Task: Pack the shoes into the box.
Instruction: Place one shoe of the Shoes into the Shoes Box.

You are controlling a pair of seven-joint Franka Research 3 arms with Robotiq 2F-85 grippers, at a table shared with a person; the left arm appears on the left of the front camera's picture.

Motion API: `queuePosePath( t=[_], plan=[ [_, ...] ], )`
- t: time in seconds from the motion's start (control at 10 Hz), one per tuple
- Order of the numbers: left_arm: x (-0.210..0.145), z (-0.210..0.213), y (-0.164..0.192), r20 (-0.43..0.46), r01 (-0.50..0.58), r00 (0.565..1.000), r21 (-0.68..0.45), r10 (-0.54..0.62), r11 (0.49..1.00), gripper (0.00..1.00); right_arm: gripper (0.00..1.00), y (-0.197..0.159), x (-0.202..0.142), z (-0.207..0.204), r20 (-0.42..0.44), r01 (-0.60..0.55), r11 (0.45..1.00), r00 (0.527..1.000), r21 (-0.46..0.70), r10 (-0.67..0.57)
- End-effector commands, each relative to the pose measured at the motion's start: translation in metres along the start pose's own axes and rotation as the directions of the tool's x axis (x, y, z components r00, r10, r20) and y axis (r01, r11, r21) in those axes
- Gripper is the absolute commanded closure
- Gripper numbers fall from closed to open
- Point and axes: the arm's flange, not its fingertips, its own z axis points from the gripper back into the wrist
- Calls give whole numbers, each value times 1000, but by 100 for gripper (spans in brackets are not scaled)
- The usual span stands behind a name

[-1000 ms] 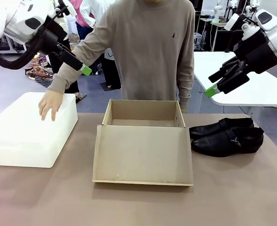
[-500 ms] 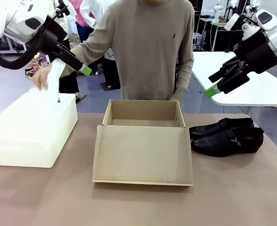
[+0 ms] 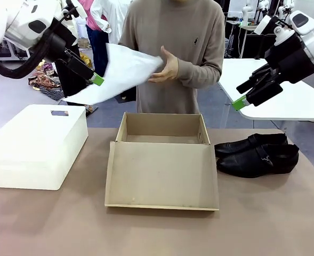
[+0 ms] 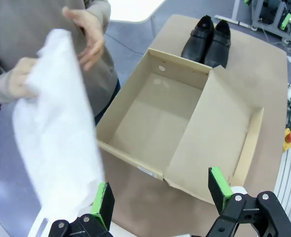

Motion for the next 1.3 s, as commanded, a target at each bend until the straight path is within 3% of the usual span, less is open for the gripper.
queuePosePath(
  t=[0.0, 0.4, 0.7, 1.0, 1.2],
  plan=[
    [-2, 1, 2, 16, 11, 1000, -19, -11, 1000, 0, 0, -3, 0, -1, 20, -12, 1000, 1000, 14, 12],
    [-2, 1, 2, 16, 11, 1000, -19, -11, 1000, 0, 0, 0, 0, 0, 0, 1, 1000, 1000, -1, -1],
    [-2, 1, 2, 16, 11, 1000, -19, -11, 1000, 0, 0, -37, 2, 17, -115, -64, 997, 991, 30, 67],
    [-2, 1, 2, 16, 11, 1000, -19, -11, 1000, 0, 0, -74, -4, 20, -278, -163, 984, 944, 78, 178],
    [-2, 1, 2, 16, 11, 1000, -19, -11, 1000, 0, 0, -98, -12, 21, -336, -232, 968, 908, 97, 251]
  ],
)
